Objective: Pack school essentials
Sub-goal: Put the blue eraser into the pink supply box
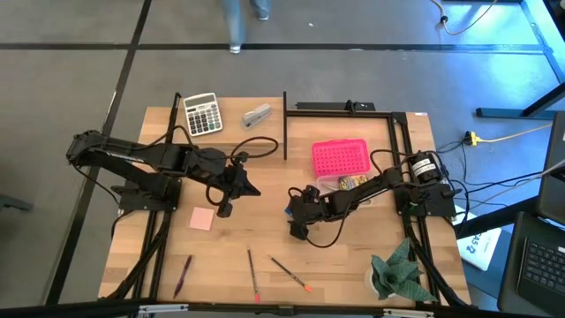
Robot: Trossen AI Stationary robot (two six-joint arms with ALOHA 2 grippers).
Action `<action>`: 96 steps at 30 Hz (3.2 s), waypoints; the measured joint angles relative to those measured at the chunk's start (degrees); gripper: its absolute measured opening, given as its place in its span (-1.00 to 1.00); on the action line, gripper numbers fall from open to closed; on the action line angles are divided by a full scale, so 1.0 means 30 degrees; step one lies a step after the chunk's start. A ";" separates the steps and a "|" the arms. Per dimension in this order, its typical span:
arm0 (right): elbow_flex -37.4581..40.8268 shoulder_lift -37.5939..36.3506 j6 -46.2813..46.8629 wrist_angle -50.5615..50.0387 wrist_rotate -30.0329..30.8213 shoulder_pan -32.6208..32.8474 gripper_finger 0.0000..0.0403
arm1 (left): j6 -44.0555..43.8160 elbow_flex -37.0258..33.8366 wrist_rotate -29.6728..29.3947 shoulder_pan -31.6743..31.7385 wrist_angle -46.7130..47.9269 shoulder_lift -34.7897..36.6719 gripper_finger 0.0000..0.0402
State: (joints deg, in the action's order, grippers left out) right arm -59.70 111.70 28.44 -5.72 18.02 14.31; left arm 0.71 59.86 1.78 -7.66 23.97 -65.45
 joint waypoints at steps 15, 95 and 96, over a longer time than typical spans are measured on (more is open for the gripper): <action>-0.0007 0.0037 0.0001 0.0022 -0.0015 0.0000 0.48 | -0.0007 0.0000 0.0000 0.0004 0.0000 0.0000 -1.00; -0.0452 -0.4663 0.0447 -0.4699 0.0135 -0.0015 -0.41 | -0.0036 0.0000 0.0007 0.0007 0.0006 0.0007 -1.00; -0.0452 -0.4941 0.0409 -0.5113 0.0136 -0.0015 -0.41 | -0.0029 0.0000 0.0007 0.0007 0.0007 0.0007 -1.00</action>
State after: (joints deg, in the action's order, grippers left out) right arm -61.06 96.88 29.67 -21.05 18.43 14.26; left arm 0.62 59.86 1.80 -7.64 23.99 -65.43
